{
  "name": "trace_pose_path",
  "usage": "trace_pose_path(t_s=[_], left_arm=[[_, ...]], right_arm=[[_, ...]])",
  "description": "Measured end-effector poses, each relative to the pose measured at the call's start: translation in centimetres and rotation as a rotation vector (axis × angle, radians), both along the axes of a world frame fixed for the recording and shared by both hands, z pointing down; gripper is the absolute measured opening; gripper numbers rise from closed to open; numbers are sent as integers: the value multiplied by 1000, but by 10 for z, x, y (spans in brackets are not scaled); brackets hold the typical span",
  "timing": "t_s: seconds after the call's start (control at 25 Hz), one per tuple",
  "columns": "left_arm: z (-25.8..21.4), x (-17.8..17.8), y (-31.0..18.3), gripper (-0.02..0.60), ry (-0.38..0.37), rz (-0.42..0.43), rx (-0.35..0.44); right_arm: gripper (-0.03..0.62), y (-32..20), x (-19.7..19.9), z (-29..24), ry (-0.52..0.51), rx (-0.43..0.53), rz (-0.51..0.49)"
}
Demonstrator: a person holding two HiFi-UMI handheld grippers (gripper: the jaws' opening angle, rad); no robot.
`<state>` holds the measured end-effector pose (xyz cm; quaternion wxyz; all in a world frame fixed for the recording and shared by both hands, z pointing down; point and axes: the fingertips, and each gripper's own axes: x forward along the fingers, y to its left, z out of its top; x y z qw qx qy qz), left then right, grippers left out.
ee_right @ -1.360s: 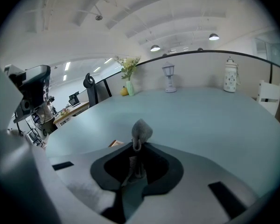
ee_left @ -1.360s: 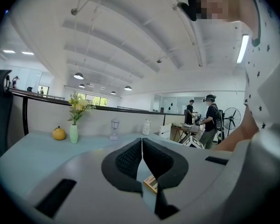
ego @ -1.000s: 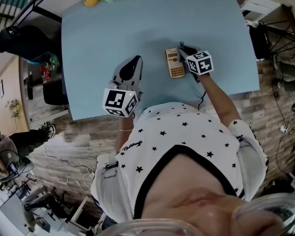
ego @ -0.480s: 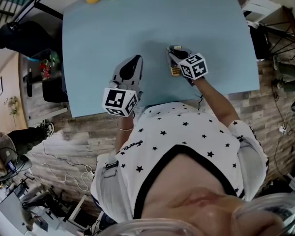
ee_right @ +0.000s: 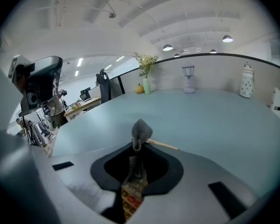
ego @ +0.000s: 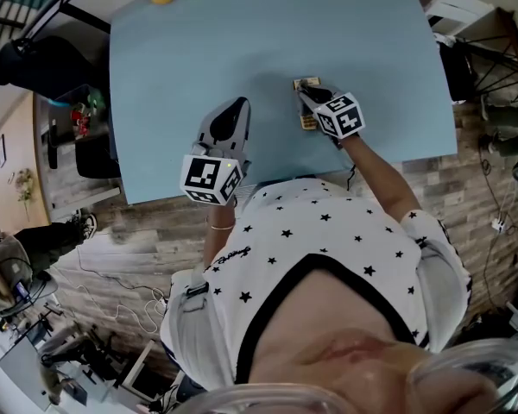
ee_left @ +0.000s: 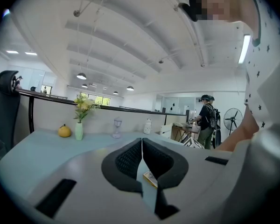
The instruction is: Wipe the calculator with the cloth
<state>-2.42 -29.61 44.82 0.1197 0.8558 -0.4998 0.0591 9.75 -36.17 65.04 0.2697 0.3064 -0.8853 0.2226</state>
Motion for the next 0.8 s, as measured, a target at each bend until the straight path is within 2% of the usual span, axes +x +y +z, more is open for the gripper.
trace_pose_path(t_s=[0.48,0.8], left_arm=[[-3,18,-5,31,1,56,3],[-6,24,-3,31,-1,69,15]], right_arm=[[51,-13,58,4,26,-4,148],[51,-10,66,9,42,-3,158]])
